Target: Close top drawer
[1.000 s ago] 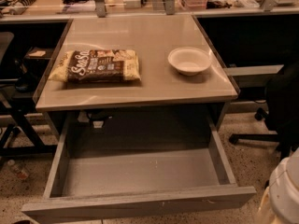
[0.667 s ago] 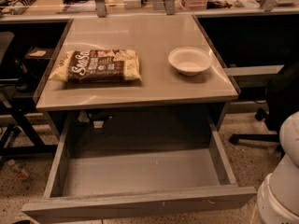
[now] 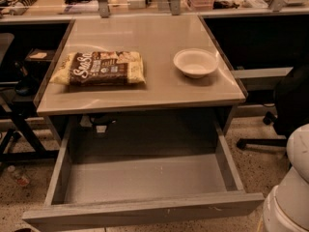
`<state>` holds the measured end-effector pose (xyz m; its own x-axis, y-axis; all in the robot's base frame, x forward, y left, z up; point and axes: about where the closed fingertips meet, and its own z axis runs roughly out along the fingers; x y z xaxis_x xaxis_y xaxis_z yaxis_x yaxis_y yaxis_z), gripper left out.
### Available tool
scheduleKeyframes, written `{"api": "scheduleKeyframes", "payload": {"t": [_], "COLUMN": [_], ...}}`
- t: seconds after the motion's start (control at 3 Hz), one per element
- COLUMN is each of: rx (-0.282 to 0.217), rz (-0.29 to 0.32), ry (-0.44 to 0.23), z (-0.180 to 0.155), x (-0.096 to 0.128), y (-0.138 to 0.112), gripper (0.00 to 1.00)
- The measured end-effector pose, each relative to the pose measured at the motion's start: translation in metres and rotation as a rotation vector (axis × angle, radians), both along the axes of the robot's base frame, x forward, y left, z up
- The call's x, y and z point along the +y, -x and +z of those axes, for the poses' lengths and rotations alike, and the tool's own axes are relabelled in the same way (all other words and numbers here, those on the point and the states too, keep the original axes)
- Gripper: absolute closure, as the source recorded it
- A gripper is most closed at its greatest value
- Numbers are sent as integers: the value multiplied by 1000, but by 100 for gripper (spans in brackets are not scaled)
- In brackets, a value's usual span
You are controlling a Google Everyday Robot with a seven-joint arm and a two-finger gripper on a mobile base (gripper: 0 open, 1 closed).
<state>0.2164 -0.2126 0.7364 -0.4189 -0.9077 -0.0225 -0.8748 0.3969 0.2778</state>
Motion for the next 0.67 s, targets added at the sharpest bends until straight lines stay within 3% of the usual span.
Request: {"api": "scheduleKeyframes", "payload": {"t": [0.67], "rx": [-57], "rz": [-39], "ry": [-84], "z": [-57], "x": [26], "y": [-29], "gripper": [100]}}
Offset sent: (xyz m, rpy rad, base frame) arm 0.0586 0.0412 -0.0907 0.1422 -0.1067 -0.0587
